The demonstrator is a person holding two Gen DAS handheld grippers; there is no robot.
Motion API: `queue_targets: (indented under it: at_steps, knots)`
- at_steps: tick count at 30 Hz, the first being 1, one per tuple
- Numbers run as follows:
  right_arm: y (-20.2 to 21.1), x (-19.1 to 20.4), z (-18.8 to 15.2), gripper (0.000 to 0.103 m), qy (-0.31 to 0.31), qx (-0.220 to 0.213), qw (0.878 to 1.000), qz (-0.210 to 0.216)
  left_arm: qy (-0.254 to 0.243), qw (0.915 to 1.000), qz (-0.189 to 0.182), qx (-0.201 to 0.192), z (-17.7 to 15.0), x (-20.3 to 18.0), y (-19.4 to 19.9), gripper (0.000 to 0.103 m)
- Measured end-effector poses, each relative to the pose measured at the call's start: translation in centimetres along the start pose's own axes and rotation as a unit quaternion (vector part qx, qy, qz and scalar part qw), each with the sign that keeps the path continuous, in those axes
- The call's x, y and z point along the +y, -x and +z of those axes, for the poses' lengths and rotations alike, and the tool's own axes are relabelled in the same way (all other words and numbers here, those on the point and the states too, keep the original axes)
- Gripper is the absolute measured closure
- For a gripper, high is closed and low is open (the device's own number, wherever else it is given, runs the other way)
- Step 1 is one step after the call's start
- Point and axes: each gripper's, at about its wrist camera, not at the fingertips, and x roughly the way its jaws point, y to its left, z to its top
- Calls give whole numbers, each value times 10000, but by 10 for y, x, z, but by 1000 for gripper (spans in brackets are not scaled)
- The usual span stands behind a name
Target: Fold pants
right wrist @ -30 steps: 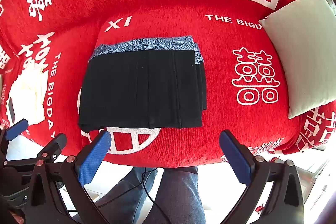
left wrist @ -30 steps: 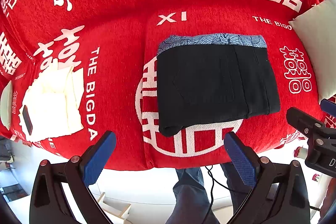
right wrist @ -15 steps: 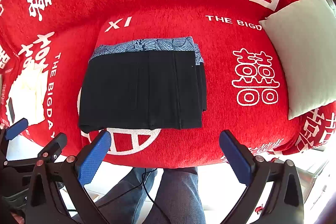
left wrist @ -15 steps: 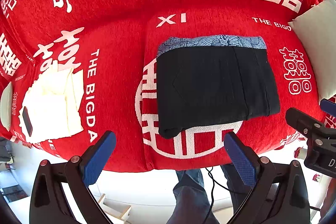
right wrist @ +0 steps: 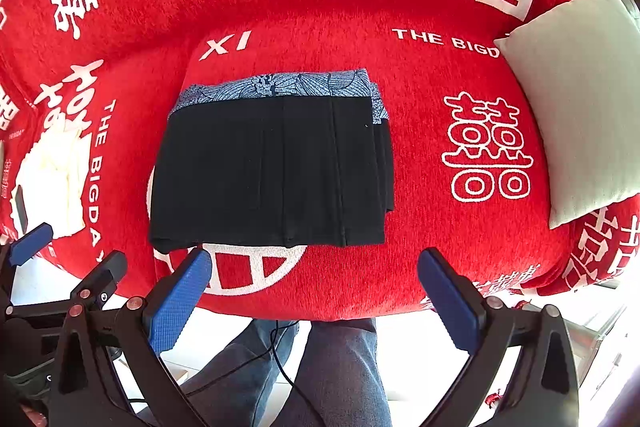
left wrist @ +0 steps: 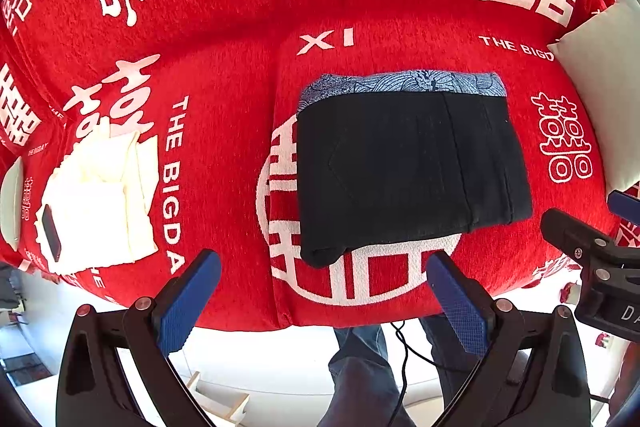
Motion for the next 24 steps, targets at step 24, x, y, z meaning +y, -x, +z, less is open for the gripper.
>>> queue_targets:
  at_steps: [24]
  knots:
    - [-1,-2,0,0,-40,-12,10000,-1,-34,9999,38,-141,1,-2,2,0]
